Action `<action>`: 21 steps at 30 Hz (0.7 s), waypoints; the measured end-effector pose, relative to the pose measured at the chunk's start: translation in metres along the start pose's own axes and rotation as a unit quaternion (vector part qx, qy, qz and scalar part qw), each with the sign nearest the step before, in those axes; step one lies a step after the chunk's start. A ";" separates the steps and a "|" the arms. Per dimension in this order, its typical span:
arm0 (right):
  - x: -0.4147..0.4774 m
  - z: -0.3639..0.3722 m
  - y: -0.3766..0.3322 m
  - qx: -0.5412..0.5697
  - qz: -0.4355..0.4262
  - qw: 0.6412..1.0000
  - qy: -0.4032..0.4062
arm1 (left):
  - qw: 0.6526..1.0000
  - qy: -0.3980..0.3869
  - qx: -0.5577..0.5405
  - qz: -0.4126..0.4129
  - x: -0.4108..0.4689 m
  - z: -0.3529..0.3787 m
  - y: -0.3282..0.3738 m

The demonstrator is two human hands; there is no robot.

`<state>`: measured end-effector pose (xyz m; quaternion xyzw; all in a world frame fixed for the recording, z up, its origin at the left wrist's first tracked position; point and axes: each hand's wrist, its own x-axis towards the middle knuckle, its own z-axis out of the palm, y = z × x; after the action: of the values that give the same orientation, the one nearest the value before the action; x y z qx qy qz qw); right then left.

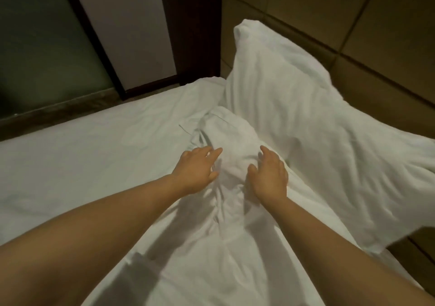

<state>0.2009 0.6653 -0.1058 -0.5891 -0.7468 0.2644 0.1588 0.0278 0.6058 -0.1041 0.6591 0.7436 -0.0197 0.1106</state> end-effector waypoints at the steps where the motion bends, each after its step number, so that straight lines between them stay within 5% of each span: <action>1: 0.015 0.008 -0.007 -0.014 -0.019 1.000 -0.007 | 1.000 -0.006 0.002 -0.020 0.006 0.005 -0.011; 9: 0.109 0.057 -0.049 -0.165 -0.110 0.980 -0.029 | 0.983 -0.055 -0.032 -0.173 0.044 0.044 -0.066; 16: 0.126 0.073 -0.059 -0.192 -0.081 0.977 -0.052 | 0.915 -0.090 -0.254 -0.299 0.059 0.089 -0.083; 21: 0.122 0.063 -0.057 -0.141 -0.127 0.980 -0.064 | 0.941 -0.058 -0.197 -0.269 0.054 0.076 -0.083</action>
<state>0.0893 0.7608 -0.1330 -0.4877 -0.8541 0.1710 0.0585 -0.0488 0.6347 -0.1987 0.3972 0.8744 0.0599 0.2722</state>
